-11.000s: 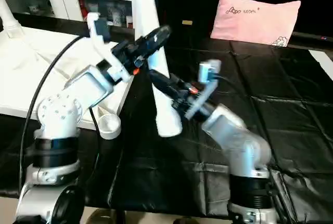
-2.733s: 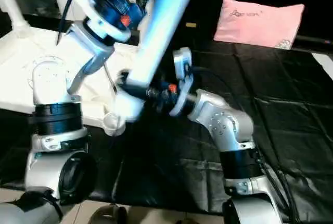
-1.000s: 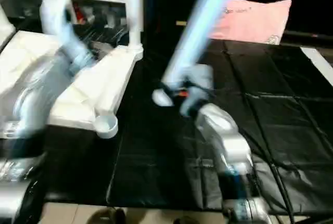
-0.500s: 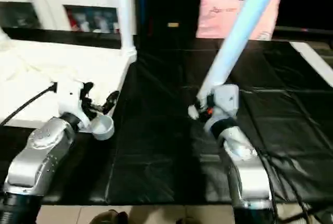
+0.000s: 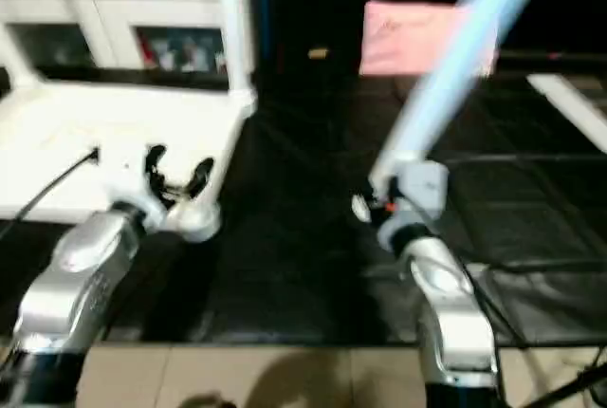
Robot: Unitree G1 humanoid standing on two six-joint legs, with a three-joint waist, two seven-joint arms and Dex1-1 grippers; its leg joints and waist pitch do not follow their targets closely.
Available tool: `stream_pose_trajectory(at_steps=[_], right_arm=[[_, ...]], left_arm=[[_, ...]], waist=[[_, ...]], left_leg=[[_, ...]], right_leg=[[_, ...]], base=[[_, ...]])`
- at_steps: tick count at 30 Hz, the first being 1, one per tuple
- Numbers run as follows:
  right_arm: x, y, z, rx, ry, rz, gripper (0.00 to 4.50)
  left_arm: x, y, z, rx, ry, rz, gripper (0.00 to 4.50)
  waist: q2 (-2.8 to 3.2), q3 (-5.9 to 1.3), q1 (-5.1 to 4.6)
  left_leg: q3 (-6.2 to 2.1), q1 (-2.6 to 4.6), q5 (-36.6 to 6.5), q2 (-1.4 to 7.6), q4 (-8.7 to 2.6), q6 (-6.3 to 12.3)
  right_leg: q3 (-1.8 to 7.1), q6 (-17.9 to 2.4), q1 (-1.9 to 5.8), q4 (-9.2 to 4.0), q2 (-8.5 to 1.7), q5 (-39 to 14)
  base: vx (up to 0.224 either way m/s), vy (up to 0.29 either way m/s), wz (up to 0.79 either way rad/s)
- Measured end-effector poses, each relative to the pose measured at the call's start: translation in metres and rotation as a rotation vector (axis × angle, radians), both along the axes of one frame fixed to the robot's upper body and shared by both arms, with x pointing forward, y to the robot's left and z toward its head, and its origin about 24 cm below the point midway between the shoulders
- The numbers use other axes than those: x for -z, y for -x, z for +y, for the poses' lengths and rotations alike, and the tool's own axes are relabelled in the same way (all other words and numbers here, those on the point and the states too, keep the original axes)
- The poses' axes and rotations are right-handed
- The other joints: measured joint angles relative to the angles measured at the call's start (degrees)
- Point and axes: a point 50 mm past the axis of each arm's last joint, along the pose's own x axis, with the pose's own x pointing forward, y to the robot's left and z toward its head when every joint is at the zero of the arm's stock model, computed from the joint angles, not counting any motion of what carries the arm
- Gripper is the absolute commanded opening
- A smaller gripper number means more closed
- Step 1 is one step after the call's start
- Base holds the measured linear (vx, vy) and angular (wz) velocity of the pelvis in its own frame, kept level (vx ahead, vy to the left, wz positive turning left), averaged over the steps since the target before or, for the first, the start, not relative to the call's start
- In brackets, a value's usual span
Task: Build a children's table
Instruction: Move to table
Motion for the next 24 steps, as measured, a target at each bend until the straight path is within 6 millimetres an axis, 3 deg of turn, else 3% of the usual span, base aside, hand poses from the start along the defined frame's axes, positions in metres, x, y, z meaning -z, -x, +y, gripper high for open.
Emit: stream_pose_trajectory(at_steps=[2, 4, 7, 10, 12, 13, 14, 15, 16, 17, 18, 19, 20, 21, 22, 23, 24], right_arm=[[-0.002, -0.002, 0.005, -0.016, -0.006, -0.008, 1.95], [-0.003, -0.002, 0.005, -0.018, -0.004, -0.012, 1.95], [-0.003, -0.002, 0.005, -0.017, -0.001, -0.012, 1.95], [-0.003, -0.002, 0.005, -0.019, 0.000, -0.012, 1.95], [-0.003, -0.002, 0.005, -0.020, 0.000, -0.012, 1.95], [-0.003, -0.002, 0.006, -0.022, 0.000, -0.011, 1.95], [-0.003, -0.002, 0.006, -0.025, 0.001, -0.011, 1.95], [-0.003, -0.002, 0.005, -0.022, 0.005, -0.012, 1.95], [-0.003, -0.002, 0.002, -0.015, 0.015, -0.010, 1.95], [-0.005, -0.003, 0.001, -0.014, 0.017, -0.015, 1.95], [-0.005, -0.003, 0.001, -0.014, 0.018, -0.017, 1.95], [-0.004, -0.003, 0.000, -0.008, 0.015, -0.012, 1.95], [-0.001, -0.002, 0.001, -0.007, 0.008, 0.000, 1.95], [0.001, -0.002, 0.005, -0.020, 0.003, 0.007, 1.95], [0.002, -0.002, 0.011, -0.039, -0.007, 0.011, 1.95], [0.002, -0.002, 0.012, -0.044, -0.007, 0.011, 1.95], [0.002, -0.002, 0.011, -0.041, -0.003, 0.010, 1.95]], left_arm=[[-0.001, 0.000, 0.003, -0.010, 0.000, -0.002, 4.50], [-0.001, 0.000, 0.003, -0.011, 0.000, -0.002, 4.50], [-0.001, 0.000, 0.004, -0.018, 0.003, -0.003, 4.50], [0.000, 0.001, 0.005, -0.024, 0.003, 0.000, 4.50], [0.002, 0.002, 0.006, -0.030, 0.002, 0.007, 4.50], [0.004, 0.003, 0.007, -0.034, 0.000, 0.011, 4.50], [0.006, 0.005, 0.008, -0.036, -0.002, 0.017, 4.50], [0.007, 0.005, 0.006, -0.033, 0.000, 0.022, 4.50], [0.007, 0.005, 0.004, -0.026, 0.007, 0.020, 4.50], [0.006, 0.006, 0.004, -0.027, 0.006, 0.018, 4.50], [0.007, 0.006, 0.005, -0.031, 0.003, 0.019, 4.50], [0.006, 0.005, 0.006, -0.032, 0.000, 0.018, 4.50], [0.007, 0.006, 0.006, -0.033, -0.001, 0.022, 4.50], [0.007, 0.006, 0.009, -0.041, -0.008, 0.023, 4.50], [0.006, 0.006, 0.013, -0.050, -0.014, 0.022, 4.50], [0.006, 0.005, 0.013, -0.053, -0.014, 0.020, 4.50], [0.005, 0.005, 0.015, -0.057, -0.013, 0.017, 4.50]], waist=[[0.21, -0.08, -0.53], [0.10, -0.09, -1.34], [0.03, -0.05, -2.67], [-0.17, -0.02, -4.27], [-0.30, -0.01, -5.32], [-0.68, 0.02, -5.62], [-1.23, -0.11, -5.53], [-1.73, -0.05, -5.57], [-1.98, -0.08, -4.47], [-1.49, -0.24, -3.72], [-0.85, -0.17, -3.38], [-0.22, 0.09, -3.67], [-0.22, 0.25, -4.66], [0.13, 0.37, -5.27], [0.43, 0.57, -6.02], [0.23, 0.49, -6.23], [-0.44, 0.13, -6.29]], left_leg=[[0.96, 0.04, 0.6, 0.03, -0.90, 1.02], [2.13, 0.34, 1.0, -0.02, -1.58, 1.81], [3.51, 0.33, 1.1, -0.38, -1.93, 2.70], [4.08, 0.32, 0.8, -1.12, -1.98, 3.24], [4.94, 0.27, 0.7, -1.18, -2.33, 3.45], [5.73, 0.35, 0.7, -1.25, -2.91, 3.45], [6.57, 0.46, 0.7, -1.42, -3.58, 3.45], [6.89, 0.55, 0.6, -1.73, -3.87, 3.39], [5.41, -0.13, -1.1, -2.24, -1.62, 2.68], [0.41, -1.20, -1.6, -2.99, 2.46, 2.83], [-2.78, -0.78, -2.7, -2.61, 4.87, 1.70], [-2.67, -0.49, -4.4, -1.99, 5.44, 0.52], [-1.99, -0.31, -4.5, -2.08, 5.09, 0.86], [-2.08, -0.34, -4.3, -2.11, 4.52, 1.24], [-2.06, -0.18, -3.7, -2.30, 3.33, 1.81], [-2.00, 0.01, -3.3, -2.48, 2.72, 2.02], [-1.30, 0.51, -2.3, -3.08, 1.13, 2.53]], right_leg=[[-0.20, -1.2, 0.62, -2.13, -0.37, 0.8], [-0.37, -0.9, 1.31, -3.77, -1.19, 0.8], [-0.46, -0.7, 1.80, -5.62, -2.11, 0.8], [-0.54, -0.1, 1.99, -6.67, -2.62, 0.3], [-1.57, -0.7, 2.11, -5.61, -3.47, -1.2], [-3.08, -0.9, 2.04, -3.81, -3.74, -2.4], [-3.48, -0.8, 2.16, -2.75, -3.49, -2.5], [-2.41, -0.1, 1.68, -3.65, -4.11, -2.4], [-1.39, 3.5, 1.39, -4.37, -4.66, -0.4], [-1.34, 5.2, 1.21, -4.24, -4.92, 1.5], [-2.11, 5.6, 1.07, -3.94, -5.33, 3.4], [-2.74, 6.0, 1.06, -3.49, -6.02, 3.8], [-2.39, 5.5, 1.04, -3.88, -5.47, 3.0], [-2.02, 2.9, 1.05, -3.40, -4.68, 1.1], [-2.53, 0.0, 0.67, -1.53, -3.62, -1.1], [-3.29, -0.4, 0.63, -0.44, -2.89, -1.2], [-4.30, -0.6, 1.31, -0.49, -1.32, -1.1]], base=[[-0.056, 0.138, -0.01], [-0.046, 0.151, 0.03], [-0.046, 0.157, -0.01], [-0.051, 0.152, -0.04], [-0.055, 0.124, 0.01], [-0.056, 0.040, 0.09], [-0.056, 0.040, 0.09], [-0.058, -0.003, 0.20], [0.000, 0.000, 0.00], [0.000, 0.000, 0.00], [-0.005, 0.107, -0.33], [-0.120, 0.134, -0.01], [-0.120, 0.134, -0.01], [-0.115, 0.115, 0.12], [-0.053, 0.100, -0.03], [-0.053, 0.100, -0.03], [-0.038, 0.077, -0.04]])
